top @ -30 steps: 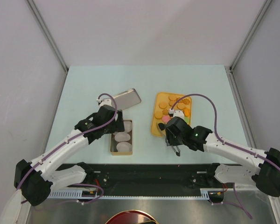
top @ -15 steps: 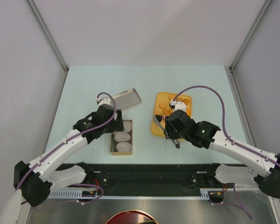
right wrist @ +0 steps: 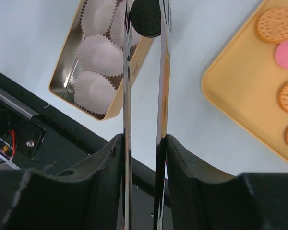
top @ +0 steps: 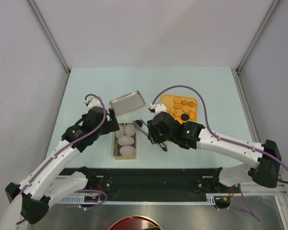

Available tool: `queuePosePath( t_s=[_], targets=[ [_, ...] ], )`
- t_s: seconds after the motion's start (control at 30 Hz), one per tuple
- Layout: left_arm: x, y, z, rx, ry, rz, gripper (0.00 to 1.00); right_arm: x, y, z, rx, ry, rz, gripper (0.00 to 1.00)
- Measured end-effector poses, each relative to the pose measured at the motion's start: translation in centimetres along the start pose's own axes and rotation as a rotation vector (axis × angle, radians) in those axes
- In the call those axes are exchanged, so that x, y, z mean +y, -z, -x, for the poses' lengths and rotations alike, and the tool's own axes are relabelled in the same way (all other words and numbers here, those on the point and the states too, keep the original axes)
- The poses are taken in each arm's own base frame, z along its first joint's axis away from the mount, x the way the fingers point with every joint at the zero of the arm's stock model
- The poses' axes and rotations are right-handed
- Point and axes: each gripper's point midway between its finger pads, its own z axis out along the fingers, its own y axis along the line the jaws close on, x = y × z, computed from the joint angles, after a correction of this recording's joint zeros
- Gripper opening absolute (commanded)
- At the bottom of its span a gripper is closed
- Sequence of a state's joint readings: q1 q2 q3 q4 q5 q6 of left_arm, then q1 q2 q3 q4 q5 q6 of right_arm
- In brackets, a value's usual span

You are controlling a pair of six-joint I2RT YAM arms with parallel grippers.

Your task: Pack the cookies

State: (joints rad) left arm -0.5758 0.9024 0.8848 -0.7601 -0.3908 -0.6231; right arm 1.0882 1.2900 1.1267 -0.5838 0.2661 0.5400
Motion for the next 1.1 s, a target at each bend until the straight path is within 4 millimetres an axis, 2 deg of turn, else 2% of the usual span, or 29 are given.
queuePosePath(
  t_s=[0.13, 0.33, 0.5, 0.83, 1.1],
  targets=[
    [1.1, 0.3, 0.4, -0.011, 0.026, 0.025, 1.00, 1.2, -2.2, -0.6, 0.045, 0.033, 0.015, 0.42],
    [2.1, 1.0, 0.6, -0.031, 0.049, 0.036, 1.00, 2.9, -3.8, -0.1, 0.061, 0.055, 0.056, 0.42],
    [2.4, 1.2, 0.7, -0.039, 0.055, 0.038, 1.00, 4.5, -3.7, 0.1, 0.052, 0.064, 0.102, 0.42],
    [2.8, 0.7, -0.3, -0.013, 0.046, 0.049, 1.00, 6.8, -2.9, -1.7, 0.086, 0.102, 0.164, 0.43],
    [2.7, 0.3, -0.7, 0.000, 0.042, 0.048, 1.00, 7.3, -2.7, -3.3, 0.114, 0.116, 0.174, 0.44]
  ],
)
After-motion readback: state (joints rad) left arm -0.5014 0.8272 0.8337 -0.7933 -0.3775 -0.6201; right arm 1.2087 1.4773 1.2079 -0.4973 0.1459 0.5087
